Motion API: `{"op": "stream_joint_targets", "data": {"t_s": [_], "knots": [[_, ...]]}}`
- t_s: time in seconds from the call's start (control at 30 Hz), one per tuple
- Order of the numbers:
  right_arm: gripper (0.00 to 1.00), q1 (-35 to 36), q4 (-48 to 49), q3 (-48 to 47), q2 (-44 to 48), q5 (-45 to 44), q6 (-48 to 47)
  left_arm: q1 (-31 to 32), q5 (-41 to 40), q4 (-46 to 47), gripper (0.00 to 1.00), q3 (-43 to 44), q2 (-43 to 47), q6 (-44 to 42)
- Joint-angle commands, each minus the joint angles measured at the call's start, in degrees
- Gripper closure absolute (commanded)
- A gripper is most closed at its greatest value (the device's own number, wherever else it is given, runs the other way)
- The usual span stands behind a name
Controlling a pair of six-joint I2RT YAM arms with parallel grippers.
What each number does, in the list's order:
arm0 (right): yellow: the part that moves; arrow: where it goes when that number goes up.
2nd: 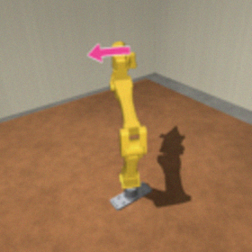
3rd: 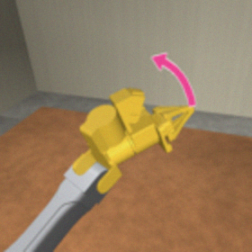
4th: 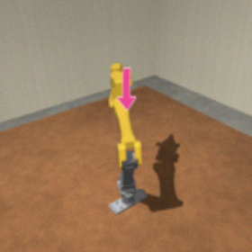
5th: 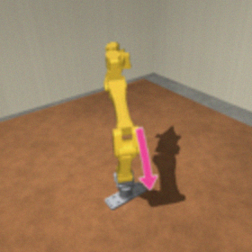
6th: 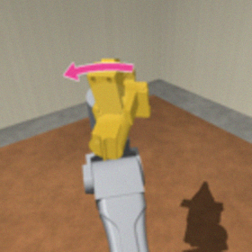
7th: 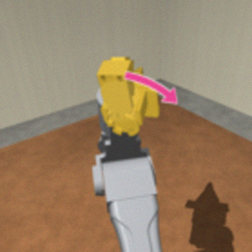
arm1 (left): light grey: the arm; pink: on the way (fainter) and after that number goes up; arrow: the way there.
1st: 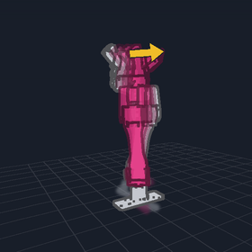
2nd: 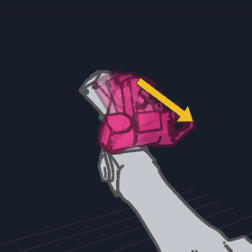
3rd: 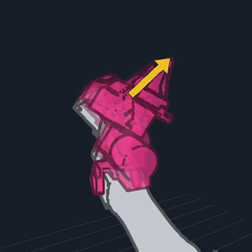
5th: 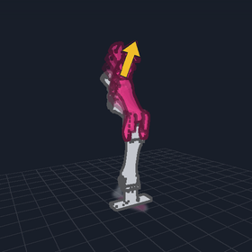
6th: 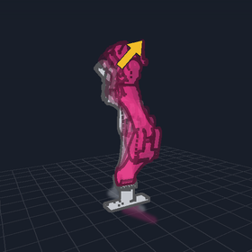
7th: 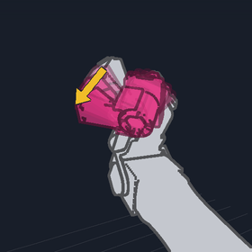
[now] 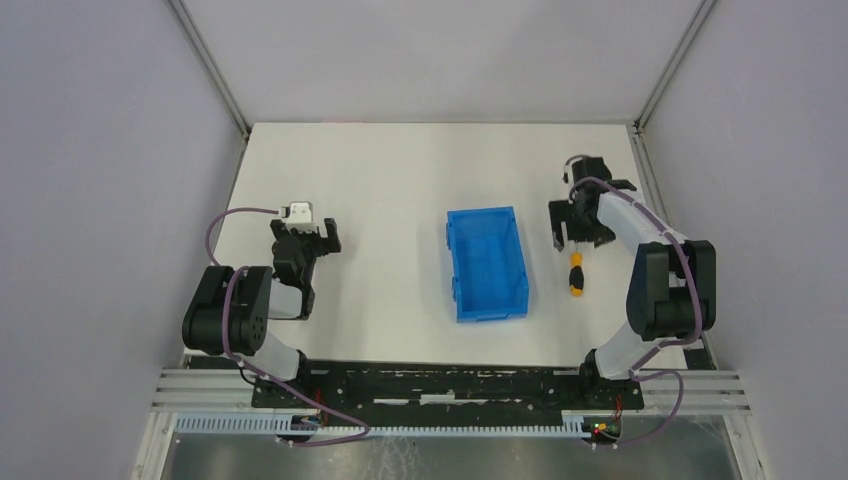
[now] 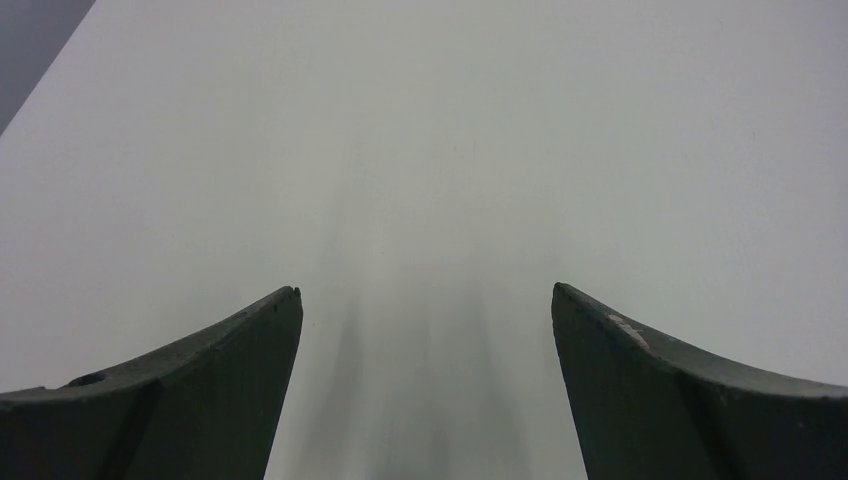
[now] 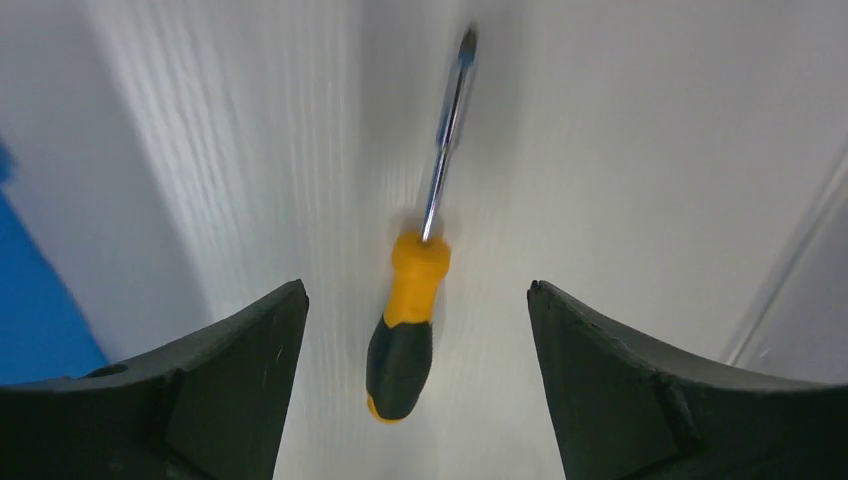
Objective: Put the screwdriver in the bin
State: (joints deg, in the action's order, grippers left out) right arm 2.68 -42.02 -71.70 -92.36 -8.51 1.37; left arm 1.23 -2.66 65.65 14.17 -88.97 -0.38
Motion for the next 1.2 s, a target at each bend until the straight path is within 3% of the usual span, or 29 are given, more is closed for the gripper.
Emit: {"op": "stream_joint_targets", "data": {"t_s": [0.0, 0.13, 0.3, 0.6, 0.8, 0.9, 1.03, 1.1, 1.17], "knots": [[0.18, -0.46, 7.48, 9.89, 1.32, 1.13, 2.06, -0.27, 0.29, 1.25, 0.0, 0.22, 0.87, 1.88], [0.37, -0.55, 11.99, 15.16, -2.44, -0.15, 2.34, -0.27, 0.31, 1.24, 0.0, 0.24, 0.9, 1.88], [1.0, -0.49, 5.31, 11.32, -2.35, -0.18, 0.66, -0.22, 0.28, 1.26, 0.0, 0.16, 0.9, 1.88], [1.0, -0.53, -24.72, -23.3, 4.75, -2.19, -0.88, -0.27, 0.29, 1.32, 0.0, 0.17, 0.9, 1.88], [1.0, 0.13, -24.82, -27.65, 6.39, -0.28, 3.19, -0.27, 0.29, 1.32, 0.0, 0.2, 0.88, 1.88], [1.0, 9.47, -22.13, -29.67, 6.29, -0.84, 6.83, -0.27, 0.28, 1.32, 0.0, 0.21, 0.9, 1.88], [1.0, 27.96, -21.24, -37.78, 3.0, -3.37, 10.19, -0.27, 0.35, 1.31, 0.0, 0.19, 0.91, 1.88], [1.0, 33.17, -22.64, -39.77, 1.63, -6.93, 11.05, -0.27, 0.35, 1.28, 0.0, 0.19, 0.9, 1.88], [1.0, 36.35, -20.6, -35.96, 3.07, -9.16, 11.67, -0.26, 0.34, 1.27, 0.0, 0.23, 0.88, 1.88]]}}
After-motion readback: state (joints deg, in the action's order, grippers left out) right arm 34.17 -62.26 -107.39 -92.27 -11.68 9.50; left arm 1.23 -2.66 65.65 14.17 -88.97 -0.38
